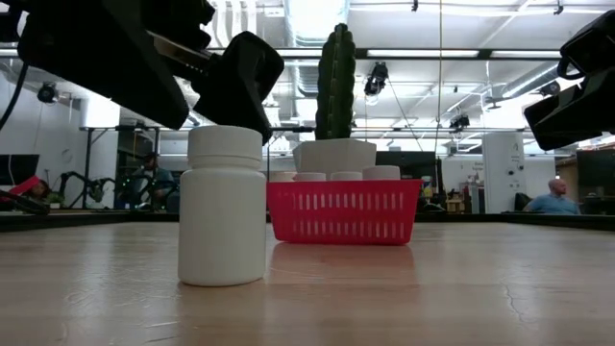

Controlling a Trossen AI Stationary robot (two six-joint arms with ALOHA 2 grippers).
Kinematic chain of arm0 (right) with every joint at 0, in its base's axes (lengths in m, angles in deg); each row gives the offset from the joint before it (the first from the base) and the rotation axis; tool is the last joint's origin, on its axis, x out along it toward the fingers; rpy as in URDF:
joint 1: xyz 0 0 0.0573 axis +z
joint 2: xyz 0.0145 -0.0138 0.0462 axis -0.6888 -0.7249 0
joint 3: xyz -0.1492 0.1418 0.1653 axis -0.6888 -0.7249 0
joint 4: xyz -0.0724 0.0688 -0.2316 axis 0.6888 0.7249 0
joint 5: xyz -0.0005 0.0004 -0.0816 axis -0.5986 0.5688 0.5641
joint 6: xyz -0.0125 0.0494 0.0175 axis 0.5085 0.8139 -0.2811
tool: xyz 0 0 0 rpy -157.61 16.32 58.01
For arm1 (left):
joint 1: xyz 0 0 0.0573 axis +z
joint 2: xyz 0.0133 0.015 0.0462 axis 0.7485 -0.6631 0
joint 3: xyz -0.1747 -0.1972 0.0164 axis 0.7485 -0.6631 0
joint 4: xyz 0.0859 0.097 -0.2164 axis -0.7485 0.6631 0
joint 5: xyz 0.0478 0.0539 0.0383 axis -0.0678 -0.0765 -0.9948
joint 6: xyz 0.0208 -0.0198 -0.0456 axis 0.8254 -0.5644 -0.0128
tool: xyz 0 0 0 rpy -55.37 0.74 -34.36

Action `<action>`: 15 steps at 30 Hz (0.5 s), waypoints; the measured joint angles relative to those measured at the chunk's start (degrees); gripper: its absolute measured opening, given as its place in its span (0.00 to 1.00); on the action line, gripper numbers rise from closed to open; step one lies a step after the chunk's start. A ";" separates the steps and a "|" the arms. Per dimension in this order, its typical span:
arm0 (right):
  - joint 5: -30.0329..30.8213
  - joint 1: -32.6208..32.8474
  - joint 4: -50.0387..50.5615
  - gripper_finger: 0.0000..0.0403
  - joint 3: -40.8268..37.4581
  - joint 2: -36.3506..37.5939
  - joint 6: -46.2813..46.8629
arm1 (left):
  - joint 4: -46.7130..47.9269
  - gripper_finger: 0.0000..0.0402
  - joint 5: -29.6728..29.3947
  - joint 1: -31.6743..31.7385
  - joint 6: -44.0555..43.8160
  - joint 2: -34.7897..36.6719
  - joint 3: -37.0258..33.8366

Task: Pick and place pill bottles into a basket
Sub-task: Put the left white pill bottle into the red bin

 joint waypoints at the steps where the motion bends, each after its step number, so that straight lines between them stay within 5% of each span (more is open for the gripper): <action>1: 0.00 0.00 0.01 0.02 0.00 0.00 -0.04 | 0.10 0.61 -0.02 0.00 -0.02 0.00 -0.08; 15: 0.00 0.00 -0.02 0.02 0.00 -0.02 -0.20 | -2.04 0.61 -1.68 0.46 0.01 -3.40 -0.04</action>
